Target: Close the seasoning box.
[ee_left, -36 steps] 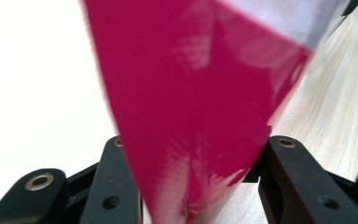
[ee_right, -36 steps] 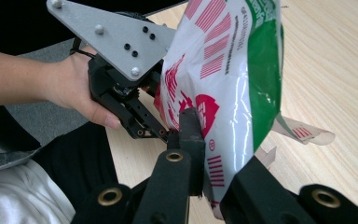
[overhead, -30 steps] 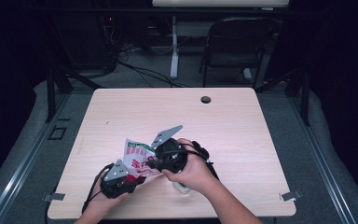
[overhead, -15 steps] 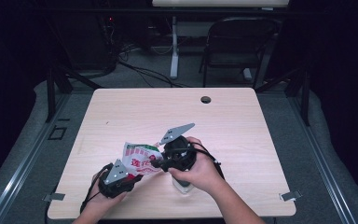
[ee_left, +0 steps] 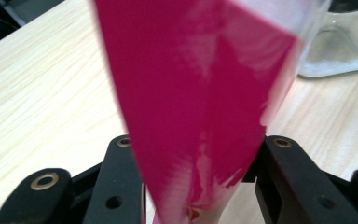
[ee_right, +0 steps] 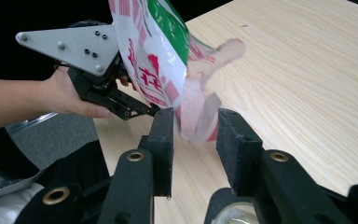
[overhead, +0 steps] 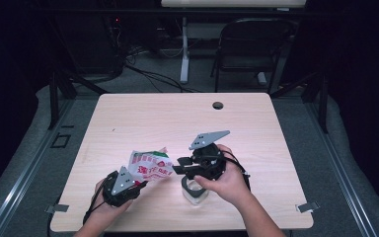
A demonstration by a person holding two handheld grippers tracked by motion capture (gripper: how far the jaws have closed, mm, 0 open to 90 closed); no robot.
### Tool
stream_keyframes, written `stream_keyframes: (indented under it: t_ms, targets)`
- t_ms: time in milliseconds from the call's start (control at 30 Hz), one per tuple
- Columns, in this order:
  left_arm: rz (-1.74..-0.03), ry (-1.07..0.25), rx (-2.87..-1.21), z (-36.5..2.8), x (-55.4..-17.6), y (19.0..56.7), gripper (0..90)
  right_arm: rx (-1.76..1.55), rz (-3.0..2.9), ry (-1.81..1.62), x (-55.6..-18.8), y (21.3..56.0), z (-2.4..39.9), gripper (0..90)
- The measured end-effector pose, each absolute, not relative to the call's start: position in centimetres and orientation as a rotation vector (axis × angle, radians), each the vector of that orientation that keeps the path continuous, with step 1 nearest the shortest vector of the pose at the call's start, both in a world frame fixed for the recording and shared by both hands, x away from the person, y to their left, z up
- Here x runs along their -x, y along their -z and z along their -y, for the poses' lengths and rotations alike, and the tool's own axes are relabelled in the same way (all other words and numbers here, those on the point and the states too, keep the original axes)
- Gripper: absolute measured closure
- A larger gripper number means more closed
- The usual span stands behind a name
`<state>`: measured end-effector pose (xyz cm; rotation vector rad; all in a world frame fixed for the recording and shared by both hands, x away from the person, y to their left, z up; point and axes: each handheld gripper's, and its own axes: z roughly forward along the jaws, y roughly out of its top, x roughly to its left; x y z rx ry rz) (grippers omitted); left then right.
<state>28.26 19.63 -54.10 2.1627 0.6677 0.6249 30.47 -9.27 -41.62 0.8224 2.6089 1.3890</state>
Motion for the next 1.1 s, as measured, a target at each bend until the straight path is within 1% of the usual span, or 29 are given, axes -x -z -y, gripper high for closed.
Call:
stream_keyframes:
  t_ms: [167,533,733,833,1100]
  targets:
    - [-0.639,-0.714,-2.207,-19.2,-28.3,53.8,64.3,-0.829,-2.598,-1.391,-30.6,41.6,9.8,67.4]
    - [-0.610,-0.813,-2.264,-18.5,-28.5,53.3,64.4,-0.834,-2.592,-1.380,-30.6,41.3,10.2,67.0]
    - [-0.592,-0.843,-2.289,-18.1,-28.7,53.2,64.4,-0.835,-2.584,-1.382,-30.6,41.0,10.5,63.6]
    - [-0.577,-0.860,-2.305,-17.8,-28.6,53.3,64.4,-0.818,-2.591,-1.349,-30.6,40.6,10.3,60.1]
    - [-0.536,-0.899,-2.323,-17.0,-28.4,53.2,64.5,-0.809,-2.587,-1.319,-30.7,40.1,9.6,57.6]
